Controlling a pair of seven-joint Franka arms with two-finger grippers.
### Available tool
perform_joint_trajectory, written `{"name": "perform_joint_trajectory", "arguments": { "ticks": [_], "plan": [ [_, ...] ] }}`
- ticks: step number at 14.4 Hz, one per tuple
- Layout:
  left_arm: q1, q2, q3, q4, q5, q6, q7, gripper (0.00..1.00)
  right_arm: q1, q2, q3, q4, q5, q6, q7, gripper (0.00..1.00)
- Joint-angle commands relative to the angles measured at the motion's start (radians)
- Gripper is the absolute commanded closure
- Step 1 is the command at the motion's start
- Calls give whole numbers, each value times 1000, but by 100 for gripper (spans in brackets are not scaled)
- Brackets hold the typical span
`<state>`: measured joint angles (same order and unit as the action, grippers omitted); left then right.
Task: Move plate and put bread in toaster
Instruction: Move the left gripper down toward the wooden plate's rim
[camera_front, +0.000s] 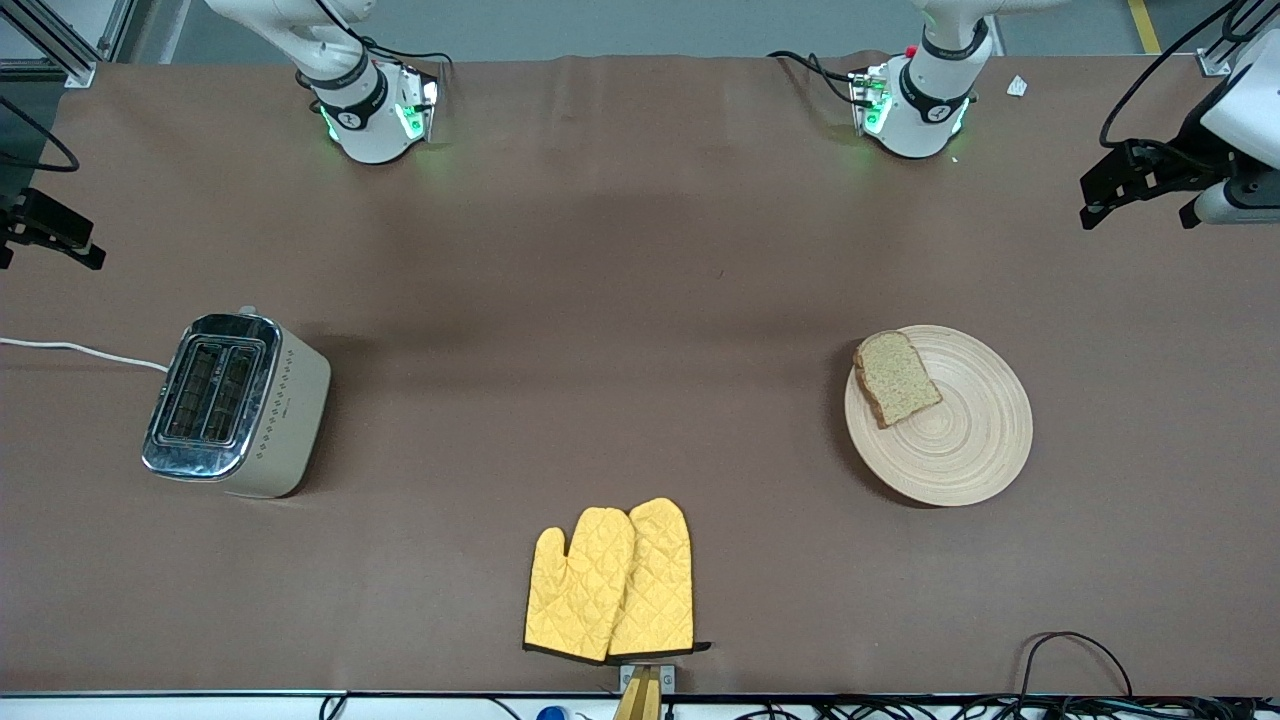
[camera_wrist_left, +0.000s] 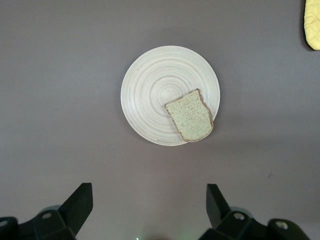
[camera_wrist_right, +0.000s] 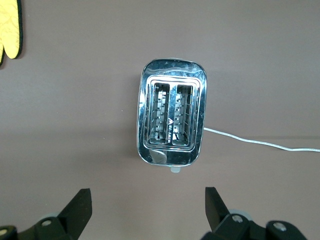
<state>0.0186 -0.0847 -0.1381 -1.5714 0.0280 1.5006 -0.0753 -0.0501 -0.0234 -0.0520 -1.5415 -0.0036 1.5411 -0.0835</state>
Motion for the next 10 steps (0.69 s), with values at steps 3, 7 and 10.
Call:
{"name": "perform_joint_trajectory", "arguments": {
  "ticks": [3, 7, 10],
  "plan": [
    [3, 8, -6, 33, 15, -34, 8, 0, 3, -7, 1, -2, 13, 5, 13, 0],
    [6, 72, 0, 57, 1, -30, 15, 0, 1, -7, 1, -3, 11, -1, 5, 0],
    [59, 138, 0, 12, -49, 57, 17, 0, 0, -7, 1, -3, 11, -1, 2, 0]
  ]
}}
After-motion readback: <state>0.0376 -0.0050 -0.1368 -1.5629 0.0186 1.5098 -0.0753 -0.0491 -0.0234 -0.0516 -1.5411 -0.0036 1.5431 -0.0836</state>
